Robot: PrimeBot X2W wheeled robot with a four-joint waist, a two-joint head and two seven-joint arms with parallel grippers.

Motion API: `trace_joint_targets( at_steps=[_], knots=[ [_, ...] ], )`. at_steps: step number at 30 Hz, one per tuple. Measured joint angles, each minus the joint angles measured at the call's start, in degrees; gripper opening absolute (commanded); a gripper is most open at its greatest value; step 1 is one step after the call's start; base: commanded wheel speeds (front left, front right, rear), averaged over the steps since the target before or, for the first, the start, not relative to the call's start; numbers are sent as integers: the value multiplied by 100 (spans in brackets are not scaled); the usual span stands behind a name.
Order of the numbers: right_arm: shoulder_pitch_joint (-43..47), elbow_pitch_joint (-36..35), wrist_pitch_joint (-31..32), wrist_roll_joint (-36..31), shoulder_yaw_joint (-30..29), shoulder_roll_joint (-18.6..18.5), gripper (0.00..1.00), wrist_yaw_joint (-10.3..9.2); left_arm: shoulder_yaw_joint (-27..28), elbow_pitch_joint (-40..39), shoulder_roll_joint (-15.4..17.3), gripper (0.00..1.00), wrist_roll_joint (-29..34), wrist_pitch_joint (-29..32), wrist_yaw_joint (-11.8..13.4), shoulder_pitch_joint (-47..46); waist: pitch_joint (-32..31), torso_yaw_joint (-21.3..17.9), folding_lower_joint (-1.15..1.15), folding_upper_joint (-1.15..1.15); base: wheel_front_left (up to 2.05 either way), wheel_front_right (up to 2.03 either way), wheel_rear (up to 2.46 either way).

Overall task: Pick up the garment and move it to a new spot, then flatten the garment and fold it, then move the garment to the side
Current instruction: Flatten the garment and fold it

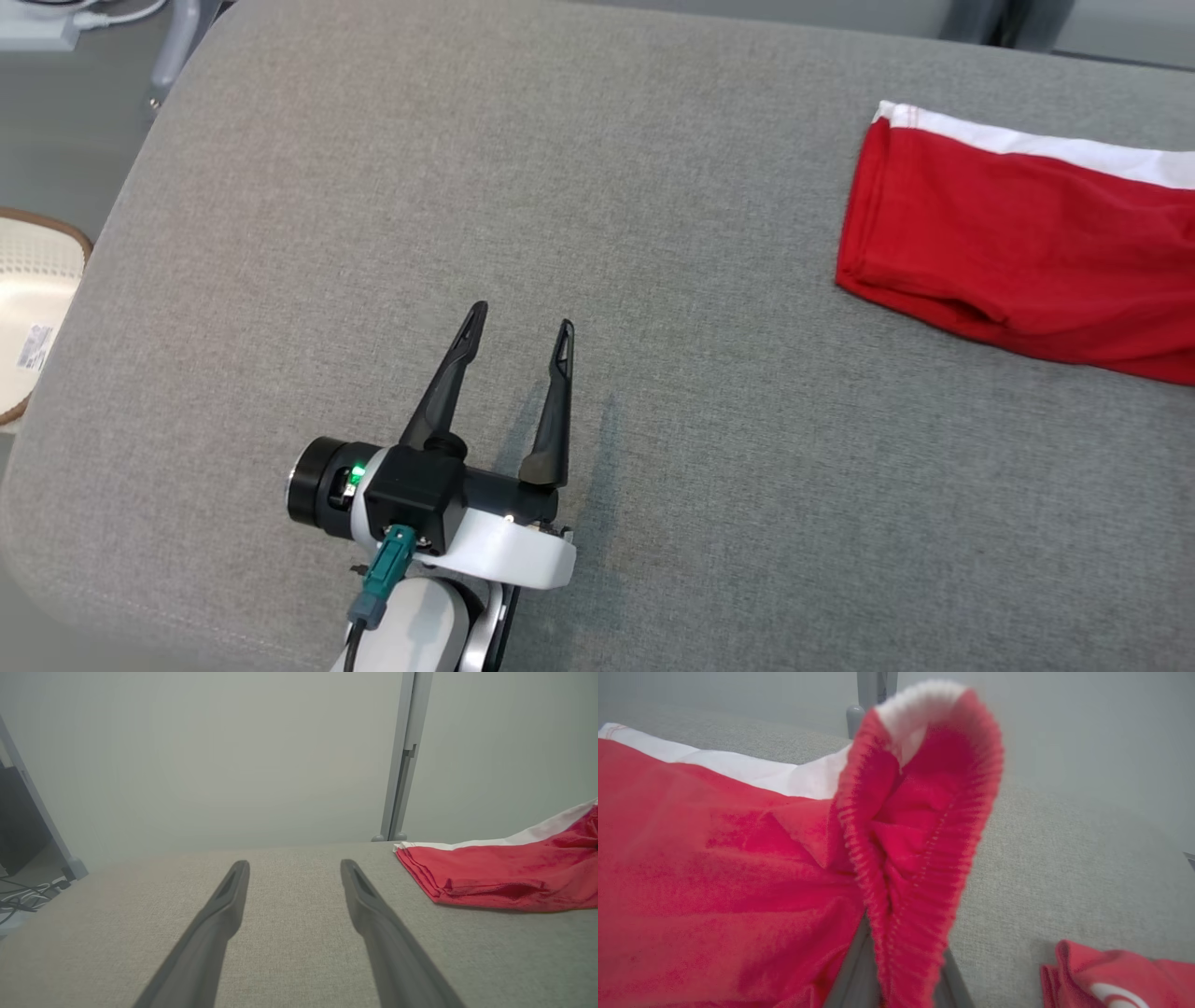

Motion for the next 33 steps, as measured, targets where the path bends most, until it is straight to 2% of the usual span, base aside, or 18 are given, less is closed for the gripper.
trace_joint_targets(
  at_steps=[10,21,28,33],
  knots=[
    [-563,104,-21,181,719,-42,0,0,-207,8,-4,100,-92,0,163,-210,111,134,0,0,0,0,0],
    [-1107,-342,267,1002,1120,367,0,0,-223,59,-4,100,-235,0,159,-194,-142,106,0,0,0,0,0],
    [-1224,-379,505,1563,1140,712,0,0,-229,35,-1,100,-356,0,165,-56,-193,335,0,0,0,0,0],
    [-1231,-308,546,1719,1195,976,0,0,-235,46,0,100,-444,0,220,59,-198,564,0,0,0,0,0]
  ],
)
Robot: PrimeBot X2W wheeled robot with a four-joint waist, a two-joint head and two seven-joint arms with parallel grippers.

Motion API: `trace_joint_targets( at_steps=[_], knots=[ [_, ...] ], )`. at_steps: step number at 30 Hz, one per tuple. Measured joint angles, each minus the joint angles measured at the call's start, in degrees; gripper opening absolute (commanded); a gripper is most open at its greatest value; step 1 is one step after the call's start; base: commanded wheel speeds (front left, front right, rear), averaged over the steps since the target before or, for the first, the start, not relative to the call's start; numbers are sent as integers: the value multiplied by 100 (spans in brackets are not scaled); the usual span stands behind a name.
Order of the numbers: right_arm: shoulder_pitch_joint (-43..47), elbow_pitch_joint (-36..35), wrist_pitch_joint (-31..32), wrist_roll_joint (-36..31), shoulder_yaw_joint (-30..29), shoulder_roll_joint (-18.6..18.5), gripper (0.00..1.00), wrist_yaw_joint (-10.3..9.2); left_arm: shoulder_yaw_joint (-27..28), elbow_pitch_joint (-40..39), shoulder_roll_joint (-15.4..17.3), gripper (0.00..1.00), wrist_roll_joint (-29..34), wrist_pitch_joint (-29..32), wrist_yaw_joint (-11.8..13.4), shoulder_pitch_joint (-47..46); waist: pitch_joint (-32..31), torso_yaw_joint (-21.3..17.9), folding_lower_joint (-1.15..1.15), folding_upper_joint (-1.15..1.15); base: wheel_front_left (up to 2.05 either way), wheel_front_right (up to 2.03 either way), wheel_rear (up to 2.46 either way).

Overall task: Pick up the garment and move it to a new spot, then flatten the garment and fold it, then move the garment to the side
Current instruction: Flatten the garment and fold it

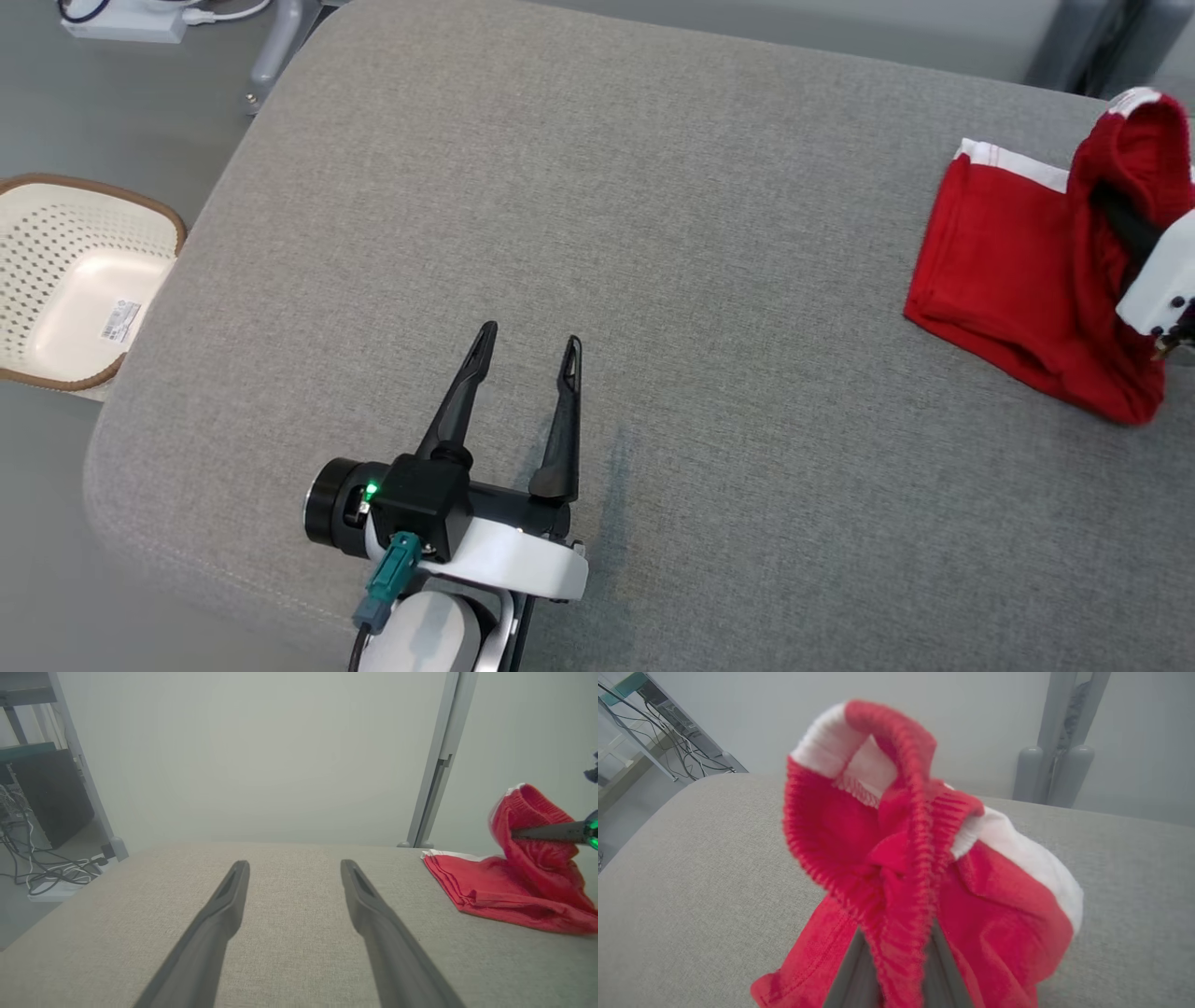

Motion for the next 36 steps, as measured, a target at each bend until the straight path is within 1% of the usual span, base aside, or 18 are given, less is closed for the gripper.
trace_joint_targets(
  at_steps=[3,10,17,18,19,20,25,29,36],
  knots=[
    [50,112,7,2,64,142,0,0,-60,-20,-3,100,-53,0,1,1,13,143,0,0,0,0,0],
    [98,506,12,-5,152,328,0,0,-143,-96,0,100,-147,0,46,85,68,421,0,0,0,0,0],
    [110,918,-100,62,96,603,0,0,-216,-121,-3,100,-193,0,94,92,78,532,0,0,0,0,0],
    [110,918,-100,62,96,603,17,0,-216,-121,-3,100,-193,0,94,92,78,532,0,0,0,0,0],
    [109,989,-121,69,63,637,50,0,-219,-121,-2,100,-198,0,97,92,74,536,0,0,0,0,0],
    [104,1071,-180,101,9,688,100,0,-215,-120,-2,100,-202,0,102,92,68,536,0,0,0,0,0],
    [47,1283,-308,153,-22,976,100,0,-145,-73,-1,100,-208,0,116,101,-5,471,0,0,0,0,0],
    [-67,1295,-383,112,-8,1123,100,0,-52,-1,-3,100,-185,0,67,118,-112,339,0,0,0,0,0],
    [-315,969,-446,30,71,1312,100,0,241,104,-2,100,-23,0,-81,125,-357,-51,0,0,0,0,0]
  ],
)
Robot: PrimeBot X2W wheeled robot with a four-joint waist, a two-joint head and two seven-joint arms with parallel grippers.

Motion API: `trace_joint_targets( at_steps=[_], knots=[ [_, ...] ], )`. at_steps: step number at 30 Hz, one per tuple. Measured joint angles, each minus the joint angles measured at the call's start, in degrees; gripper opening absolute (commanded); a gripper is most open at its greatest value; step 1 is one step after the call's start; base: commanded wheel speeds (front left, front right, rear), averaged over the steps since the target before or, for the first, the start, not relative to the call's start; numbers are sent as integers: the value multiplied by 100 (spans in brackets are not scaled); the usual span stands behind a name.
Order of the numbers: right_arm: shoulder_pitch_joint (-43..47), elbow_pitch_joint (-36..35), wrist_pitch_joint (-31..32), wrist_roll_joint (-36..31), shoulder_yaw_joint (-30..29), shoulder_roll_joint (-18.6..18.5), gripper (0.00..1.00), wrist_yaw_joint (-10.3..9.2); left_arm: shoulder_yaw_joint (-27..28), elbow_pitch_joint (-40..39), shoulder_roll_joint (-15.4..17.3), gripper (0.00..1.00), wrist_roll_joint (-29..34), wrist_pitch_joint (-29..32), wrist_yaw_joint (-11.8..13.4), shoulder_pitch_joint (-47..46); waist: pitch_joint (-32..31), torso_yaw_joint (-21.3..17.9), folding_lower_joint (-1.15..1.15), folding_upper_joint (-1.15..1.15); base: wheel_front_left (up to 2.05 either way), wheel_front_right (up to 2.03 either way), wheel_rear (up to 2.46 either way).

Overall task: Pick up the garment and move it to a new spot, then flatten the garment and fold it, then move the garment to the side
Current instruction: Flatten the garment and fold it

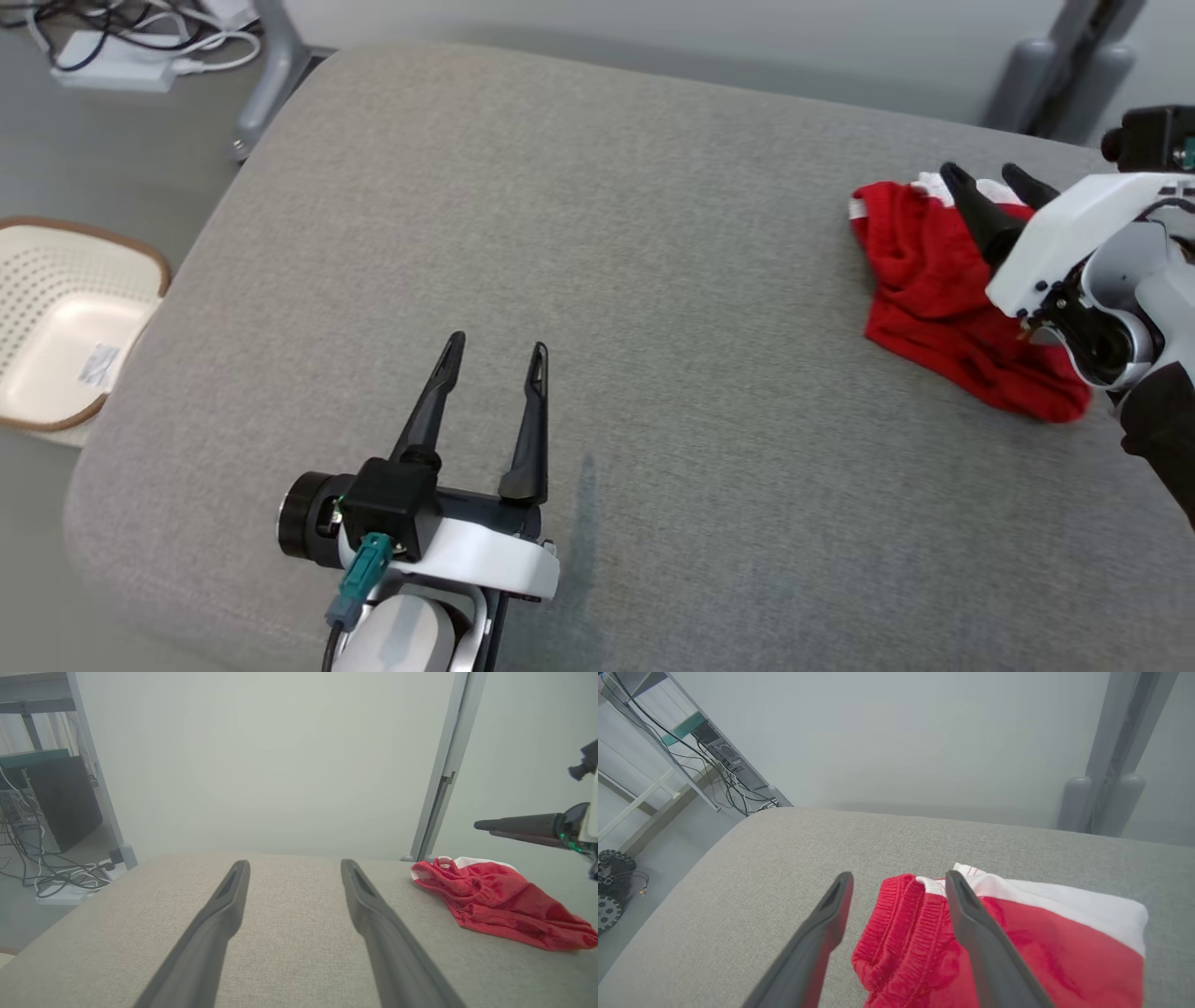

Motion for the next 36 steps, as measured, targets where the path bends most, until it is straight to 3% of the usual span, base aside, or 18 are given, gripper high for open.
trace_joint_targets(
  at_steps=[3,10,16,22,29,32,36],
  knots=[
    [-87,-303,-123,-181,131,-90,100,0,124,30,-2,100,37,0,-64,23,-110,-213,0,0,0,0,0],
    [-227,-639,-1101,-1400,567,-803,100,0,427,53,-2,100,105,0,-254,85,-384,-795,0,0,0,0,0],
    [-8,-818,-1484,-2221,243,-1220,100,0,541,-29,-2,100,146,0,-298,101,-514,-1164,0,0,0,0,0],
    [1050,-1876,-1508,-3274,-1689,-1401,100,0,613,-131,-2,100,172,0,-278,127,-531,-1420,0,0,0,0,0],
    [3043,-3071,-1507,-4517,-3902,-633,100,0,683,-214,-1,100,170,0,-253,226,-552,-1531,0,0,0,0,0],
    [3625,-3393,-1507,-4862,-4378,-255,100,0,695,-242,-2,100,170,0,-242,290,-568,-1540,0,0,0,0,0],
    [3948,-3618,-1507,-5134,-4575,-35,100,0,688,-232,-1,100,171,0,-240,338,-559,-1528,0,0,0,0,0]
  ],
)
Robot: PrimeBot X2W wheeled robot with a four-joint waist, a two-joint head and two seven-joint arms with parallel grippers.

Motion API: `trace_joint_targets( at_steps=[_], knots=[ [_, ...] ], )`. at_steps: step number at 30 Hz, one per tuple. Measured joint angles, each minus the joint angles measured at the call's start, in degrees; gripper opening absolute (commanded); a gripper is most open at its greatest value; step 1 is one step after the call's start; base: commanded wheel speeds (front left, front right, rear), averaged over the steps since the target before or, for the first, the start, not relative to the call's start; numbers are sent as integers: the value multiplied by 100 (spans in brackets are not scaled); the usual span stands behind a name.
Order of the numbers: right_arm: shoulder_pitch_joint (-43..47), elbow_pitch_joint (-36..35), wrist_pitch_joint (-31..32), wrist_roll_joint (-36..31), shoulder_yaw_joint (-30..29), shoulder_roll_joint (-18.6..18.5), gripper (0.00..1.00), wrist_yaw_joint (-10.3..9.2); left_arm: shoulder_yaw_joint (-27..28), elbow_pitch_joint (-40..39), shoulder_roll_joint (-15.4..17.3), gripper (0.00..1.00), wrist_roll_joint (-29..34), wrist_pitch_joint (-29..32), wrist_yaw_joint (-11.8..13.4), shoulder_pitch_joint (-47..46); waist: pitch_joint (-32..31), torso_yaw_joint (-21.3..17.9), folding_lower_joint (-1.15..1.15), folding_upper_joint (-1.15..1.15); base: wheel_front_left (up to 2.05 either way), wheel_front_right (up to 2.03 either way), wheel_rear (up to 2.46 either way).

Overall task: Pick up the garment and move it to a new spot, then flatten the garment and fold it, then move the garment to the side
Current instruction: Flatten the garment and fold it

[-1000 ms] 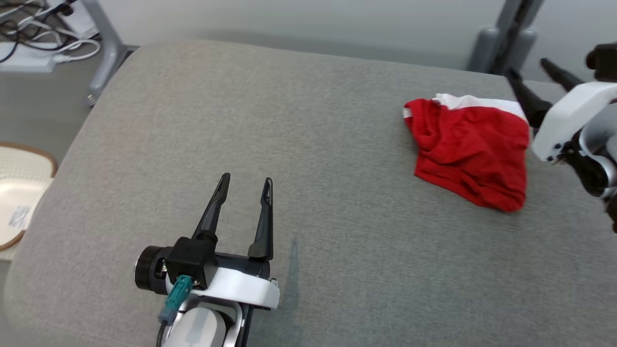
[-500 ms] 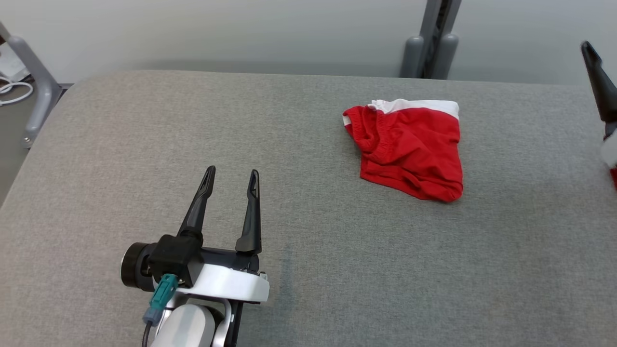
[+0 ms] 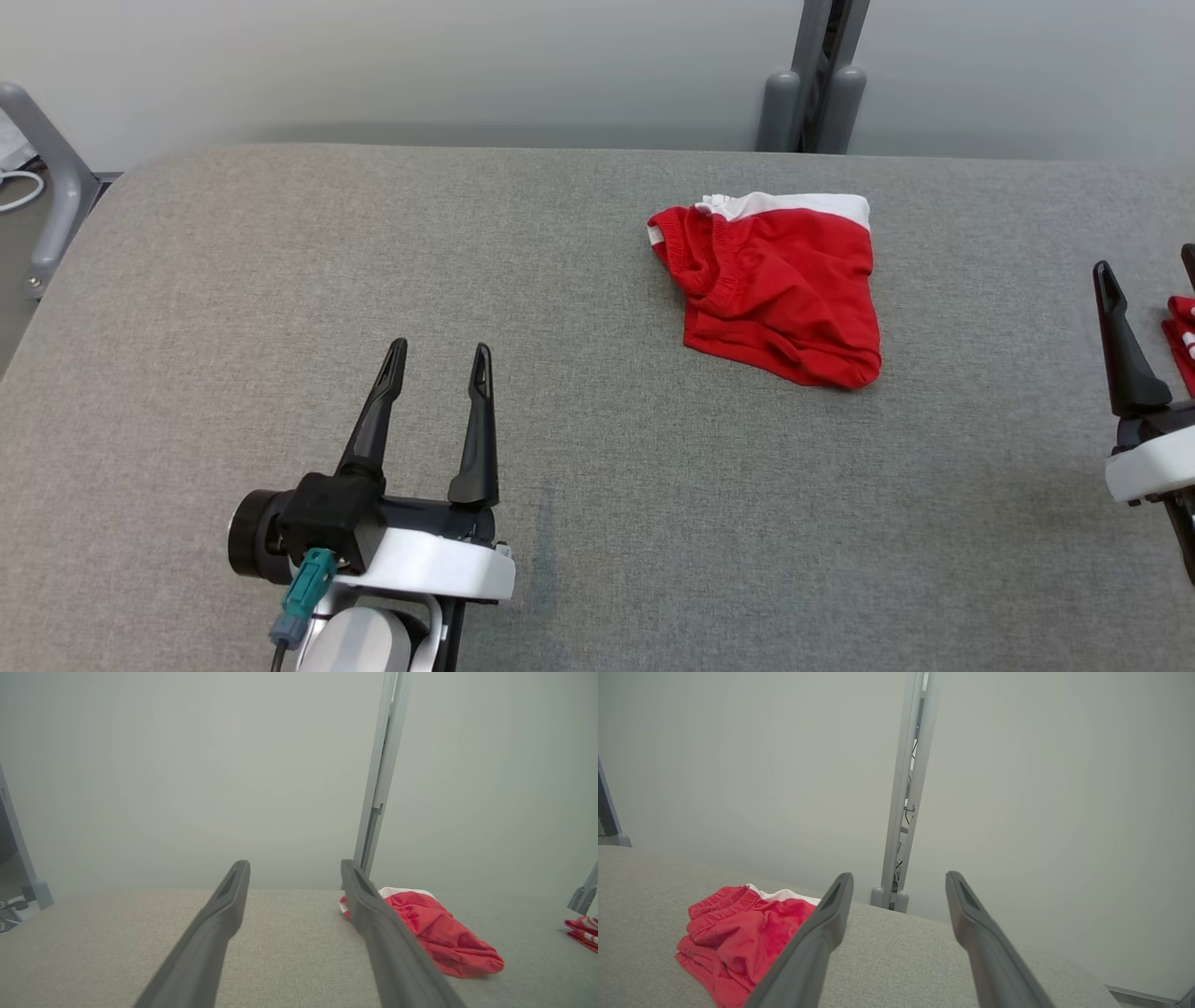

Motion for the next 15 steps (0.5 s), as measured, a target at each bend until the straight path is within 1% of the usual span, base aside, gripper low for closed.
trace_joint_targets(
  at_steps=[7,11,13,14,15],
  knots=[
    [85,-86,0,-69,-160,66,100,1,-94,18,-1,100,-2,0,-8,-2,20,100,0,0,0,0,0],
    [88,-101,0,-76,-171,19,100,0,-177,5,-1,100,-41,0,11,-8,61,203,0,0,0,0,0],
    [83,-100,0,-67,-122,-63,100,0,-227,-9,0,100,-81,0,36,-15,99,268,0,0,0,0,0],
    [77,-93,0,-58,-101,-109,35,0,-257,-16,-1,100,-87,0,40,-22,123,303,0,0,0,0,0],
    [55,-91,0,-41,-44,-153,0,0,-279,-22,0,100,-90,0,46,-30,153,338,0,0,0,0,0]
  ],
)
